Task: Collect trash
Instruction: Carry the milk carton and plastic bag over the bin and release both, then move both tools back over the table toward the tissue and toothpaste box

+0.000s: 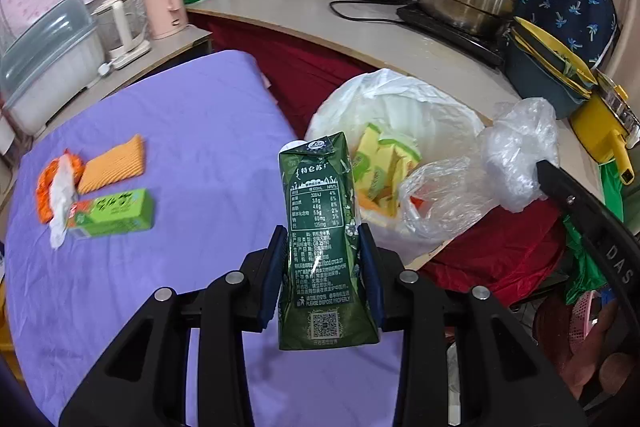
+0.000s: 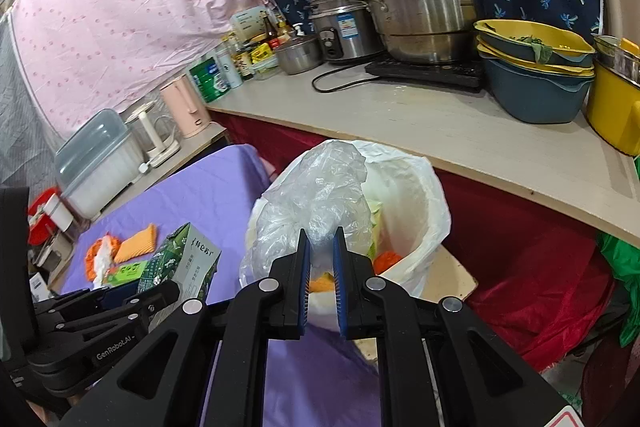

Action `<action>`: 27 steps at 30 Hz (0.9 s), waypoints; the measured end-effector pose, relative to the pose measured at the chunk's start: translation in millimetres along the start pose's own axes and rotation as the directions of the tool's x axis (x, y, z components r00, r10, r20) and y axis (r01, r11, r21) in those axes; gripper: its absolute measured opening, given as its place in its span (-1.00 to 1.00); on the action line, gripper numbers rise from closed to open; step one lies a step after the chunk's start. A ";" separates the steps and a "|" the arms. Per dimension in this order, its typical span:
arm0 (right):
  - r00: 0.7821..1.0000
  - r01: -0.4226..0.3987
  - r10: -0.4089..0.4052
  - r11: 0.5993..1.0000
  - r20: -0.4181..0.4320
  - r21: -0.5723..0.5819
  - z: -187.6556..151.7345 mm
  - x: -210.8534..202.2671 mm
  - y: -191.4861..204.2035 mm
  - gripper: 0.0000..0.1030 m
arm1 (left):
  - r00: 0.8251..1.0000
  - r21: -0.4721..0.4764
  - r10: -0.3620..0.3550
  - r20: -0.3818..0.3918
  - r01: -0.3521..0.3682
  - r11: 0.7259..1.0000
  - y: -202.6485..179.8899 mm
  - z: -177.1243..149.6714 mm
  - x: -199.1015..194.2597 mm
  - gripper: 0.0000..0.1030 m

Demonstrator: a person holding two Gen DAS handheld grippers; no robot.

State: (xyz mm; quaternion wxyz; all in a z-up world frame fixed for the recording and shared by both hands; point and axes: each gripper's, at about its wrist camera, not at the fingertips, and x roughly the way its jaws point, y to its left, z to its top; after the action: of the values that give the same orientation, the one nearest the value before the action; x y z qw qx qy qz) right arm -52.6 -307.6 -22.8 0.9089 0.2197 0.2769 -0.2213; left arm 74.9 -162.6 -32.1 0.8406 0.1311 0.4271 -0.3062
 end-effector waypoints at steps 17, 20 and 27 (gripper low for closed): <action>0.996 0.061 -0.059 0.998 -0.062 0.035 21.0 66.7 -34.0 -0.76 | 0.995 0.093 -0.093 -0.022 0.095 0.991 -51.1 56.5 67.3 -0.33; 0.996 0.068 -0.066 0.997 -0.062 0.037 22.7 74.5 -33.5 -0.68 | 0.995 0.100 -0.095 -0.027 0.097 0.990 -54.2 59.1 75.5 -0.33; 0.997 0.073 -0.071 0.996 -0.030 0.051 28.6 73.9 -30.3 -0.29 | 0.998 0.081 -0.058 0.012 0.057 0.995 -45.9 64.8 73.5 0.28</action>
State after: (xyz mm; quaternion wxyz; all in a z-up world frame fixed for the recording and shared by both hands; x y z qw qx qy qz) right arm -1.5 -367.6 -54.2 0.8903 0.2364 0.2915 -0.2580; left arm 120.4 -259.2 -49.9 0.8286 0.1504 0.4118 -0.3482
